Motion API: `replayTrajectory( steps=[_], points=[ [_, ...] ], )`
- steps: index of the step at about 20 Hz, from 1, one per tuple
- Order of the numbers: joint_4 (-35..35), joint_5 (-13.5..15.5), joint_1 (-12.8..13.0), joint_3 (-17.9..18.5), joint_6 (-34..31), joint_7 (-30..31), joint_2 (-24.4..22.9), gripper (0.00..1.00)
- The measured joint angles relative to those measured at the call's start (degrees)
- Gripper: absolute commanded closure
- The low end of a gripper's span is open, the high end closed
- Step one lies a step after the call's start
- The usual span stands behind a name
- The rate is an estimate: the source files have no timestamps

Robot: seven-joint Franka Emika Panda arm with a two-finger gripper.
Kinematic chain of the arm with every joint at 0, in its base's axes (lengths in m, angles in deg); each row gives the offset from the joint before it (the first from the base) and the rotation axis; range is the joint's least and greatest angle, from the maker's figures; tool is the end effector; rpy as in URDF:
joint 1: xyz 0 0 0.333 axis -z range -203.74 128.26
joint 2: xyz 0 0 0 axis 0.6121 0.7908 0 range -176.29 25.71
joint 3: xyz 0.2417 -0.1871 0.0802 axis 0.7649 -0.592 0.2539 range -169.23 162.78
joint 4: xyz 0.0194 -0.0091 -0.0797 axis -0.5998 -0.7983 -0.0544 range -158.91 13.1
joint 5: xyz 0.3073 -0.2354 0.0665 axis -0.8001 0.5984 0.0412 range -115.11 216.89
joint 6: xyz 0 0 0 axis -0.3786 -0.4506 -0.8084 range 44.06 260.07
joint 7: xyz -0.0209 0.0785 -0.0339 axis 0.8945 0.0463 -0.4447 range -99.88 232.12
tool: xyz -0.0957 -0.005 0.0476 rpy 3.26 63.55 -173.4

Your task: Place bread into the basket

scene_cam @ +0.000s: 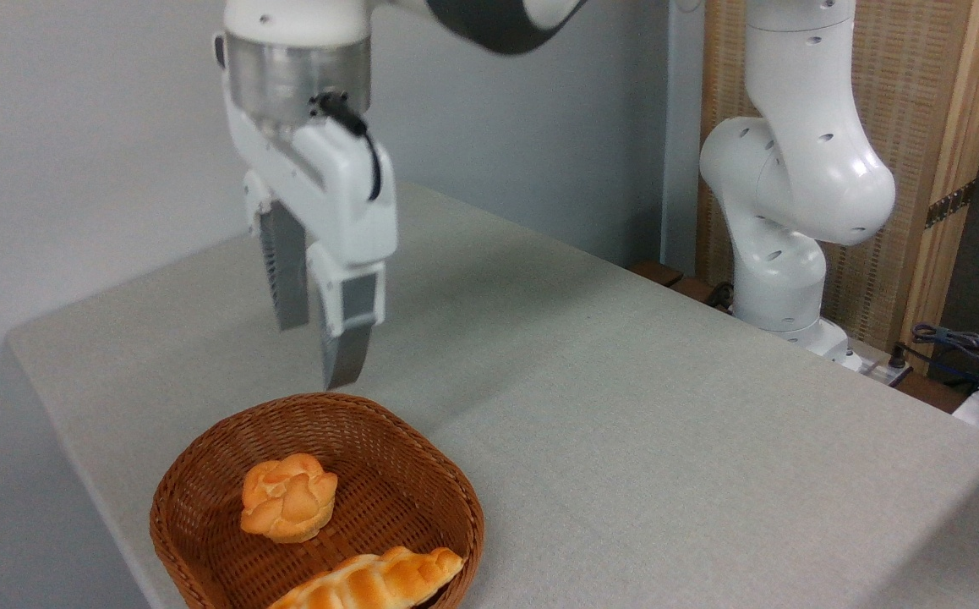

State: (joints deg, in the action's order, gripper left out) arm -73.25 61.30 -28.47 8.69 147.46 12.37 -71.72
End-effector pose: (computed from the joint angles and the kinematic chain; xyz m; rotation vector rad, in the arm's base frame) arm 0.5936 0.0082 0.6084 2.7655 -1.2811 0.3219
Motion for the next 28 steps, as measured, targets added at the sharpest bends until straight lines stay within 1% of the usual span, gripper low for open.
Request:
replayTrajectory(
  steps=[3, 4, 7, 9, 13, 16, 17, 20, 22, 28],
  points=[
    [0.0, -0.1, -2.1, -2.2, -4.1, 4.8, -2.0, 0.0],
    [0.0, -0.7, -2.6, -3.0, -5.2, 6.8, -2.3, 0.0],
    [0.0, -4.6, -3.2, -6.1, -8.5, 10.4, -3.0, 0.0],
    [-0.3, -5.7, -3.1, -7.5, -9.5, 12.1, -3.7, 0.0],
    [-2.1, -5.9, -3.2, -8.1, -9.8, 12.4, -5.1, 0.0],
    [-2.8, -6.0, -3.2, -8.8, -9.8, 12.7, -5.2, 0.0],
    [-2.9, -6.3, -3.3, -9.1, -9.8, 13.7, -5.2, 0.0],
    [-3.0, -8.4, -3.3, -10.0, -10.2, 15.0, -5.2, 0.0],
    [-3.1, -8.8, -3.4, -10.1, -10.3, 15.1, -5.2, 0.0],
    [-3.1, -8.9, -3.8, -10.1, -10.4, 15.1, -5.2, 0.0]
  ],
)
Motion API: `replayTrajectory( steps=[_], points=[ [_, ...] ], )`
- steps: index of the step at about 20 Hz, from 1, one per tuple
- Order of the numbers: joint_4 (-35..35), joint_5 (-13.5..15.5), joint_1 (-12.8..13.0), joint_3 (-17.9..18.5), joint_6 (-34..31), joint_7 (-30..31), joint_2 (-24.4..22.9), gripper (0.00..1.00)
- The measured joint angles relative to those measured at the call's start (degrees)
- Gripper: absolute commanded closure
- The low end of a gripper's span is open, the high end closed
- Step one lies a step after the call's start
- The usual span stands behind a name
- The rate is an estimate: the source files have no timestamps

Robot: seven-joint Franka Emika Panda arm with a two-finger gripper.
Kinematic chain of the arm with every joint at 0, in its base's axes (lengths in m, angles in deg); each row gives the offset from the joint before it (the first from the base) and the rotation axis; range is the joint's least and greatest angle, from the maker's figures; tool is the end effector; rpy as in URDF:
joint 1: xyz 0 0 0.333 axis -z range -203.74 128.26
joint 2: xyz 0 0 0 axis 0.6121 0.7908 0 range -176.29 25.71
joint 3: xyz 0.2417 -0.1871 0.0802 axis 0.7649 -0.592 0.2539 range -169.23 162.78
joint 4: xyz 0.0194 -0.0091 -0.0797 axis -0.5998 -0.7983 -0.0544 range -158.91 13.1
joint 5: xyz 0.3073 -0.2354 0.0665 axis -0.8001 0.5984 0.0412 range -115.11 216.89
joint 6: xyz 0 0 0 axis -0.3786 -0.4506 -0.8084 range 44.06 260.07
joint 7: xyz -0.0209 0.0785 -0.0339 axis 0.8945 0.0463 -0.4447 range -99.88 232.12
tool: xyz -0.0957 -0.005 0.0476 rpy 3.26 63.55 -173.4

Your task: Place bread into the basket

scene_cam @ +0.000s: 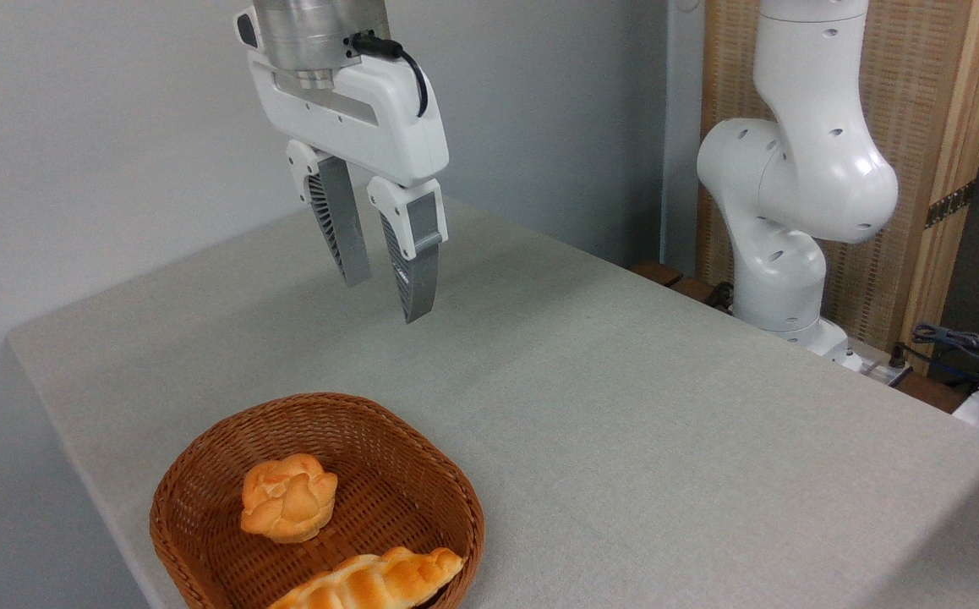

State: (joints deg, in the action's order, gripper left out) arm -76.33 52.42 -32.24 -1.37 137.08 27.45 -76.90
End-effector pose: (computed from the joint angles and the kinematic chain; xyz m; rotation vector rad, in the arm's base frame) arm 0.5472 -0.0373 0.6148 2.9066 -1.1236 0.0181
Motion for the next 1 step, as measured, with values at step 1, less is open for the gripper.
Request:
replayTrajectory(
  steps=[1],
  points=[
    [0.0, 0.0, 0.0, 0.0, 0.0, 0.0, 0.0, 0.0]
  ],
)
